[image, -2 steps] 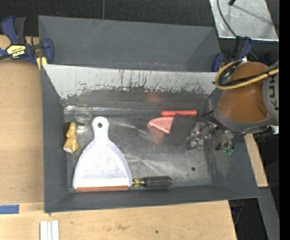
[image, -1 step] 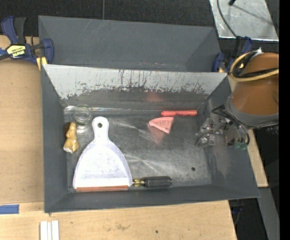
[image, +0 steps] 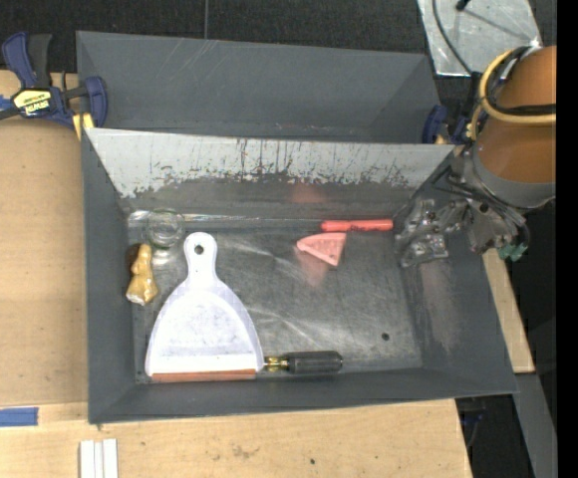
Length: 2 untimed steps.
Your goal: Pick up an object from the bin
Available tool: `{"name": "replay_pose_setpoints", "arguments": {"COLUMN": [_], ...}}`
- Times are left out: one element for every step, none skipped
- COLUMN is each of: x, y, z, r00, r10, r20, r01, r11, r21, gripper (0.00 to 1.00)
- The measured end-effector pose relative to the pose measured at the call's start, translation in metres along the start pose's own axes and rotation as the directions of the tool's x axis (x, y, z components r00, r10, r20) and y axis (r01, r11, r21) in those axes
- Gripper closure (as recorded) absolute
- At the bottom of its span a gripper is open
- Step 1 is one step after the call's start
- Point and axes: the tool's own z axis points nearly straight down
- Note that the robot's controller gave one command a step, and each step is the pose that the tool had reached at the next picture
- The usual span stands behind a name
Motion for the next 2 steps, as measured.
{"name": "replay_pose_setpoints", "arguments": {"x": [0.0, -0.018], "y": [0.0, 0.01], "z": [0.0, 0.034], "r00": [1.0, 0.998], "r10": [0.0, 0.065], "r20": [0.0, 0.007], "r01": [0.0, -0.065], "r11": [1.0, 0.998], "r21": [0.0, 0.001], "gripper": [1.0, 1.0]}}
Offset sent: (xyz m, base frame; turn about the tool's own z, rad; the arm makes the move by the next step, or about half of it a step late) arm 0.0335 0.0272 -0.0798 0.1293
